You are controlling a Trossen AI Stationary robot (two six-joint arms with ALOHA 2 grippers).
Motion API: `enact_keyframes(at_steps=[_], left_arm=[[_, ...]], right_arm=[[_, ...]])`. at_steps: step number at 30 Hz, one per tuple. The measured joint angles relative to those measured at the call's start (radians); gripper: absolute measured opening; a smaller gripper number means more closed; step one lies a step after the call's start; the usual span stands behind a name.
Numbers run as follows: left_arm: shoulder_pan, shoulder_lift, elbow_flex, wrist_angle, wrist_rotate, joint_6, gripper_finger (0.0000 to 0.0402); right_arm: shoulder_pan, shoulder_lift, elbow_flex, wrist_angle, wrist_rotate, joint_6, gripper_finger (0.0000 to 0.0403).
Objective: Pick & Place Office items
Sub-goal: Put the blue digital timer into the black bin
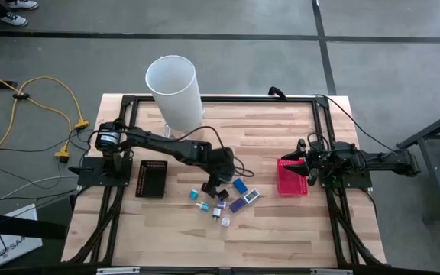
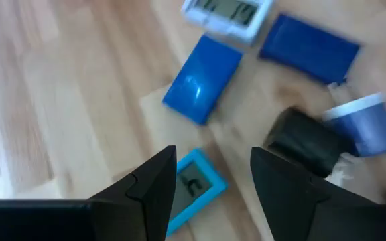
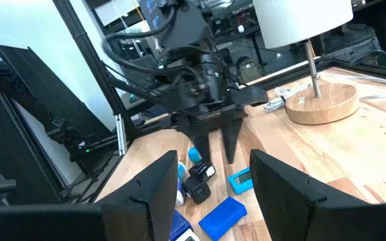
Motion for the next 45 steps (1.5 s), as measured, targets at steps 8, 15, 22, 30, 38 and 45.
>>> enact_keyframes(at_steps=[8, 15, 22, 30, 38, 45], left_arm=[[-0.009, -0.046, 0.008, -0.052, 0.038, 0.149, 0.0184], [0.041, -0.061, 0.056, -0.181, 0.054, 0.203, 0.0184], [0.055, -0.057, 0.059, -0.231, 0.016, 0.338, 0.0184], [0.04, 0.014, 0.096, -0.285, 0.016, 0.432, 0.0184], [0.018, 0.099, 0.204, -0.376, -0.013, 0.49, 0.0184], [0.017, 0.154, 0.267, -0.428, -0.014, 0.532, 0.0184]], right_arm=[[0.0, 0.0, 0.0, 0.0, 0.0, 0.0, 0.0174], [0.0, 0.0, 0.0, 0.0, 0.0, 0.0, 0.0174], [0.0, 0.0, 0.0, 0.0, 0.0, 0.0, 0.0174], [0.0, 0.003, 0.0, -0.002, 0.0, 0.0, 0.0174], [0.0, 0.012, 0.0, -0.004, -0.001, 0.0, 0.0174], [0.0, 0.013, 0.0, -0.002, 0.0, 0.0, 0.0174]])
